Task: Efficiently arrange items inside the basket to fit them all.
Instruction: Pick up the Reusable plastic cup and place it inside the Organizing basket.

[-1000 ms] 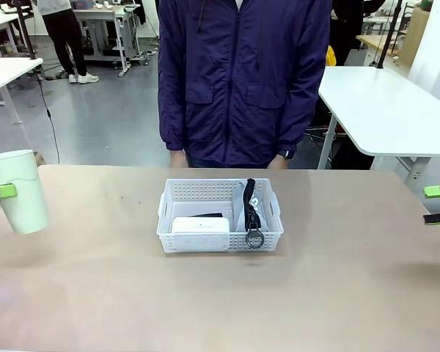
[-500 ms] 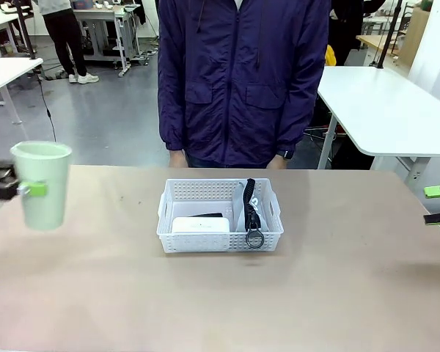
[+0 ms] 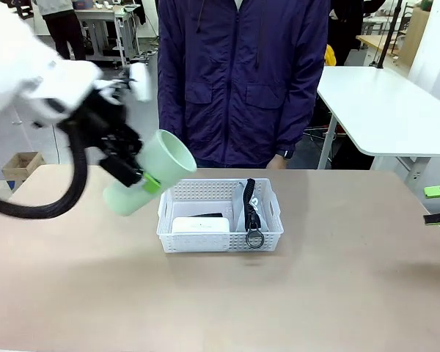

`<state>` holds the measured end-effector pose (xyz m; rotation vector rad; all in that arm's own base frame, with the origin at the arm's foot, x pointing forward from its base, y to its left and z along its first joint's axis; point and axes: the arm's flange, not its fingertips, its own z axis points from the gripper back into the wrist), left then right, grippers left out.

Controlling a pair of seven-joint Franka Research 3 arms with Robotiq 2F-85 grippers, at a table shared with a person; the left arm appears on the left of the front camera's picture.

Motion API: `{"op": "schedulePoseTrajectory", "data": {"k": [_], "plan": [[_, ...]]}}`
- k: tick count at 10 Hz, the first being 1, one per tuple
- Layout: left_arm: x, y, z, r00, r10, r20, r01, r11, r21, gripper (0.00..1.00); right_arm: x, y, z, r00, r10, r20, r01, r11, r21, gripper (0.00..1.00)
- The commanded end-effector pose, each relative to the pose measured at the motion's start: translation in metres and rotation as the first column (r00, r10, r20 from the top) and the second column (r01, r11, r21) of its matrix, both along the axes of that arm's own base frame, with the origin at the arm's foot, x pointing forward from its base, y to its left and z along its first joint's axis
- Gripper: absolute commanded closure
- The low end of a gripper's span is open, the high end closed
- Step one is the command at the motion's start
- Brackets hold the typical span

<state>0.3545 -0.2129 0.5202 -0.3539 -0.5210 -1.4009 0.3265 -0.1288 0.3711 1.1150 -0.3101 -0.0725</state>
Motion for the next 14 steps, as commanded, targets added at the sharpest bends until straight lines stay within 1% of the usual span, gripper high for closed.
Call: {"op": "schedulePoseTrajectory", "data": {"k": [1,2,3,4,5,6,7,8,10,11,12,13,14], "plan": [[0.053,-0.027,0.007,0.995,-0.002,0.1,-0.022,0.972,0.232,0.12,0.0,0.001,0.005,1.0,-0.011,-0.005,0.011,1.0,0.016,0.0],[0.063,-0.048,0.004,0.989,0.01,0.149,-0.054,0.954,0.294,0.12,0.0,0.001,0.005,1.0,-0.011,-0.005,0.011,1.0,0.016,0.0],[0.072,-0.065,-0.002,0.983,0.014,0.184,-0.083,0.925,0.372,0.12,0.0,0.001,0.005,1.0,-0.011,-0.005,0.011,1.0,0.016,0.0],[0.082,-0.081,-0.009,0.979,-0.014,0.204,-0.079,0.895,0.44,0.12,0.0,0.001,0.005,1.0,-0.011,-0.005,0.011,1.0,0.016,0.0],[0.092,-0.098,-0.018,0.968,-0.036,0.246,-0.097,0.857,0.506,0.12,0.0,0.001,0.005,1.0,-0.011,-0.005,0.011,1.0,0.016,0.0],[0.098,-0.111,-0.028,0.967,-0.041,0.25,-0.104,0.837,0.538,0.12,0.0,0.001,0.005,1.0,-0.011,-0.005,0.011,1.0,0.016,0.0],[0.108,-0.123,-0.038,0.978,-0.031,0.206,-0.087,0.836,0.542,0.12,0.0,0.001,0.005,1.0,-0.011,-0.005,0.011,1.0,0.016,0.0],[0.117,-0.13,-0.047,0.985,0.016,0.171,-0.106,0.842,0.529,0.12,0.0,0.001,0.005,1.0,-0.011,-0.005,0.011,1.0,0.016,0.0],[0.13,-0.14,-0.068,0.985,0.054,0.162,-0.134,0.834,0.535,0.12,0.0,0.001,0.005,1.0,-0.011,-0.005,0.011,1.0,0.016,0.0],[0.134,-0.143,-0.08,0.99,0.046,0.133,-0.113,0.827,0.551,0.12,0.0,0.001,0.005,1.0,-0.011,-0.005,0.011,1.0,0.016,0.0],[0.136,-0.147,-0.09,0.991,0.048,0.128,-0.113,0.818,0.565,0.12,0.0,0.001,0.005,1.0,-0.011,-0.005,0.011,1.0,0.016,0.0],[0.138,-0.151,-0.1,0.993,0.015,0.118,-0.079,0.822,0.563,0.12,0.0,0.001,0.005,1.0,-0.011,-0.005,0.011,1.0,0.016,0.0],[0.139,-0.155,-0.108,0.994,0.008,0.108,-0.068,0.823,0.564,0.12,0.0,0.001,0.005,1.0,-0.011,-0.005,0.011,1.0,0.016,0.0]]}}
